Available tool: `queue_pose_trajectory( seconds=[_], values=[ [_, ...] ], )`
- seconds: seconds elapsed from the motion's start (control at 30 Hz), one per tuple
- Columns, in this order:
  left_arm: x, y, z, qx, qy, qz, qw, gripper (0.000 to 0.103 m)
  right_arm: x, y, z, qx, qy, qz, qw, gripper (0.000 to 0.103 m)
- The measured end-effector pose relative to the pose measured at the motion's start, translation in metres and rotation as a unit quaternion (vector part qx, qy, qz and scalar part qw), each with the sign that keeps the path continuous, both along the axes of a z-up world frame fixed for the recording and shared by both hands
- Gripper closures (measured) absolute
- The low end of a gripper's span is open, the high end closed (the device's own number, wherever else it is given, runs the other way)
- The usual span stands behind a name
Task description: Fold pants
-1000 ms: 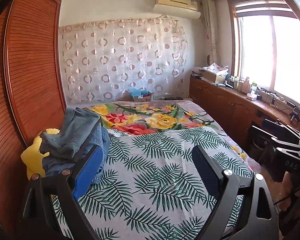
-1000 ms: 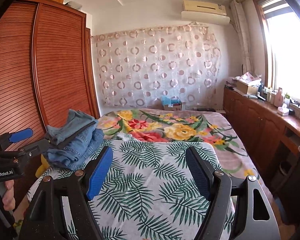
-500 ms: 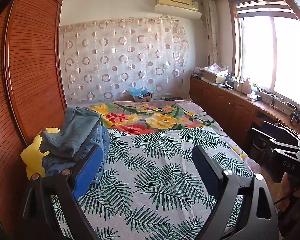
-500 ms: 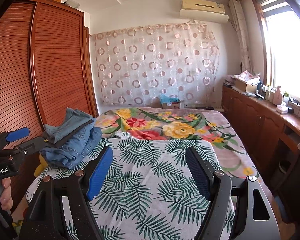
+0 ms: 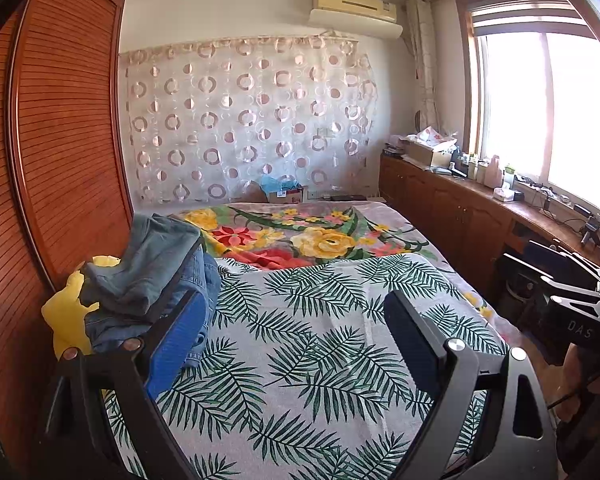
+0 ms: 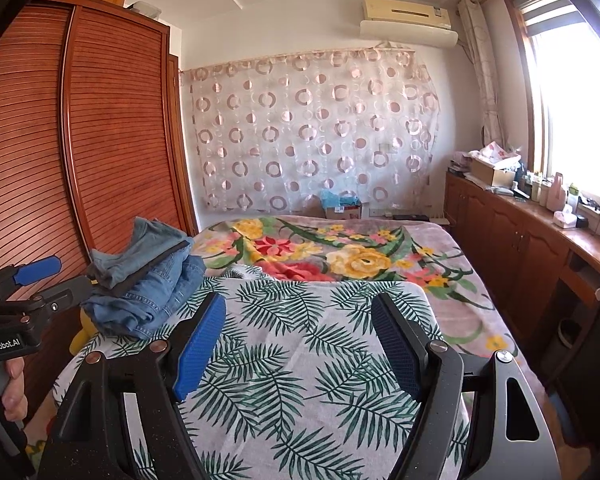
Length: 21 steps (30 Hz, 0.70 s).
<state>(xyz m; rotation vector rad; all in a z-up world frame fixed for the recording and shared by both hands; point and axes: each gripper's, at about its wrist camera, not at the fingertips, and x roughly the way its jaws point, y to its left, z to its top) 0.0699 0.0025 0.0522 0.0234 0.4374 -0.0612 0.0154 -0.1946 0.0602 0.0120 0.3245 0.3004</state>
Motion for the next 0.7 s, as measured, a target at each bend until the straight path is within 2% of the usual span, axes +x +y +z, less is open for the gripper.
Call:
queue_pose_trajectory(
  seconds=[0.7],
  values=[
    [-0.0019, 0.0006, -0.0005, 0.001, -0.001, 0.0, 1.0, 0.012, -0.0002, 0.0015, -0.0029, 0.0, -0.002, -0.002, 1.0, 0.026]
  ],
)
